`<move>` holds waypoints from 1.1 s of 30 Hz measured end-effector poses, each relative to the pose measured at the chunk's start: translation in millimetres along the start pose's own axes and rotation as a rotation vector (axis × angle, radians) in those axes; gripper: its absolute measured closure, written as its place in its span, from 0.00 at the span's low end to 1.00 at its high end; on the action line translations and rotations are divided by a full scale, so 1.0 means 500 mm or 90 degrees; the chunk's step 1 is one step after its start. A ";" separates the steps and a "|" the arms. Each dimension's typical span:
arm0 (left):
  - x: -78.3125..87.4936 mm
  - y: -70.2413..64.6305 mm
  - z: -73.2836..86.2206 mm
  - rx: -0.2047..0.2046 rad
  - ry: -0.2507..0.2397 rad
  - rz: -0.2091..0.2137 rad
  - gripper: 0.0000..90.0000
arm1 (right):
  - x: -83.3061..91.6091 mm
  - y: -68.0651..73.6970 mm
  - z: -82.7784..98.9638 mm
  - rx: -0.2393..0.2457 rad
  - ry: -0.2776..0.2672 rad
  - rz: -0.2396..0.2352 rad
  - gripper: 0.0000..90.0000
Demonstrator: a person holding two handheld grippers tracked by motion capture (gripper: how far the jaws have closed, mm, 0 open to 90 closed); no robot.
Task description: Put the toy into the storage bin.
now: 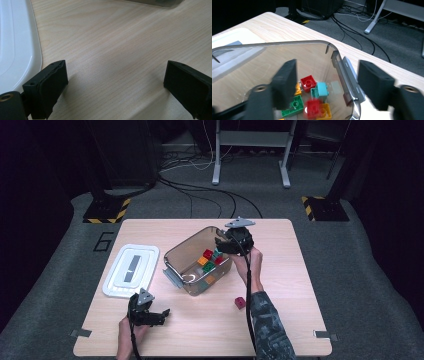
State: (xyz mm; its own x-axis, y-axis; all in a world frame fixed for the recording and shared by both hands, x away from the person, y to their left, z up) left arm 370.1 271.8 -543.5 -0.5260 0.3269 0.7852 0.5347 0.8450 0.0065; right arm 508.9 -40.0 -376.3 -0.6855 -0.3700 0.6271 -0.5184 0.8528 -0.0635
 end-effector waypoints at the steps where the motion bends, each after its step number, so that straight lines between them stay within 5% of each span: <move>1: 0.000 0.000 0.000 0.000 0.000 0.000 0.06 | 0.001 -0.002 0.002 0.001 -0.003 0.001 0.26; 10: 0.000 0.000 0.000 0.002 -0.002 0.000 0.06 | 0.031 -0.011 0.031 -0.005 -0.014 -0.014 0.10; 20: 0.000 0.000 0.000 0.001 -0.001 -0.001 0.06 | 0.073 -0.011 0.080 -0.014 -0.024 -0.020 0.10; 33: 0.000 0.000 0.000 0.001 -0.001 -0.001 0.06 | 0.086 -0.003 0.162 -0.025 -0.005 -0.023 0.13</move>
State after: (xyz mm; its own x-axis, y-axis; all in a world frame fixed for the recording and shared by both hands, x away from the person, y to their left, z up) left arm 370.1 271.7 -543.4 -0.5271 0.3265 0.7846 0.5329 0.8461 0.0059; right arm 438.8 -87.1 -412.3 -0.6701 -0.4038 0.6228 -0.5227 0.8525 -0.0097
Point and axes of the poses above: each handheld gripper's, and its own axes: x roughly backward along the jaws, z roughly out of its underside, y roughly to its left, the point moved 2 cm from there along -x, roughly forward along the jaws, and after that the axes turned 8 degrees about y, right-handed, at the moved point
